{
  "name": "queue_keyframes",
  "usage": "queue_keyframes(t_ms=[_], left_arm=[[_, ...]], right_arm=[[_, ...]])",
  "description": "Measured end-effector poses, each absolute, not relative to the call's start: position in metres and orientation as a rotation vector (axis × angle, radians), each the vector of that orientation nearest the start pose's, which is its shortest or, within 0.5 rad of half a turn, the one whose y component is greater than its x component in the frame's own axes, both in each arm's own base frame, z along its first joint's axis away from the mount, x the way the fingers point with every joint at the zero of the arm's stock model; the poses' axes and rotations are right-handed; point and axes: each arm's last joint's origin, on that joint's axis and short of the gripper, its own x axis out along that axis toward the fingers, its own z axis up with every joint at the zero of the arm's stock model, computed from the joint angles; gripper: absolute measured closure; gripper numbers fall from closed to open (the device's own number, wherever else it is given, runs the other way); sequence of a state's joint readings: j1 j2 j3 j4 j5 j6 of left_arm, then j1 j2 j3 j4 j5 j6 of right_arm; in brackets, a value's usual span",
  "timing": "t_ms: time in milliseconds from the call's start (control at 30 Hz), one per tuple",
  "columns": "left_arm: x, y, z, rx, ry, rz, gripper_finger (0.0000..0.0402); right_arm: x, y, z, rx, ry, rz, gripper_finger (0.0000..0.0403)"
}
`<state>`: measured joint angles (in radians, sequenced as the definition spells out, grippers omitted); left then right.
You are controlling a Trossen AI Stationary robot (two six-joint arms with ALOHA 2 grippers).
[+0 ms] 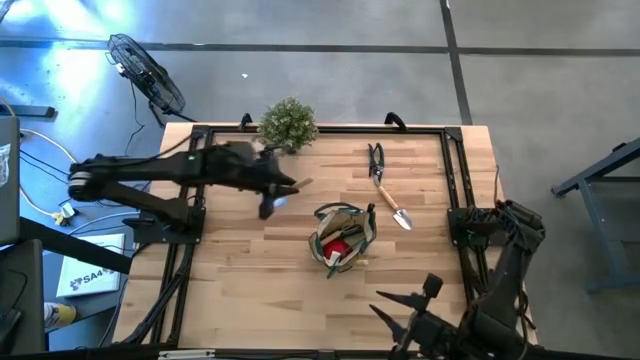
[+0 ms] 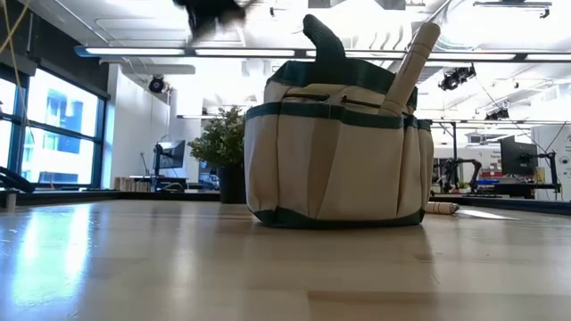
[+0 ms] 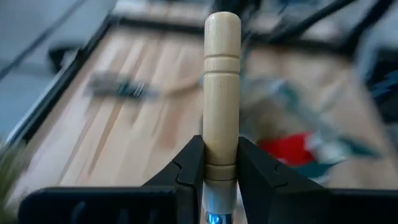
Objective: Pick & Place Garden tools in Gardening bag
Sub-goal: Put the left brown trowel into the green bag
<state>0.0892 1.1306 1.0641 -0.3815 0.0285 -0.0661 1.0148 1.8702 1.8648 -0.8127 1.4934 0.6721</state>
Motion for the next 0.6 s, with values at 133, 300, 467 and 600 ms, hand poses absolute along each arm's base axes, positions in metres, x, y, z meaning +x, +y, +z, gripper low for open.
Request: queue_keyframes(t_ms=[133,300,467,600], left_arm=[[0.226,0.000,0.371,-0.079,0.265,-0.122,0.0341],[0.220,-0.025,0.390,-0.067,0.103,-0.403,0.0341],[0.223,-0.052,0.396,0.017,0.002,-0.471,0.0341],[0.225,-0.082,0.390,0.051,-0.100,-0.538,0.0341]], right_arm=[[0.223,0.317,0.360,-0.093,0.074,-0.498,0.0282],[0.221,0.316,0.359,-0.078,0.047,-0.515,0.0282],[0.222,0.316,0.359,-0.073,0.064,-0.502,0.0282],[0.222,0.317,0.358,-0.071,0.075,-0.493,0.0282]])
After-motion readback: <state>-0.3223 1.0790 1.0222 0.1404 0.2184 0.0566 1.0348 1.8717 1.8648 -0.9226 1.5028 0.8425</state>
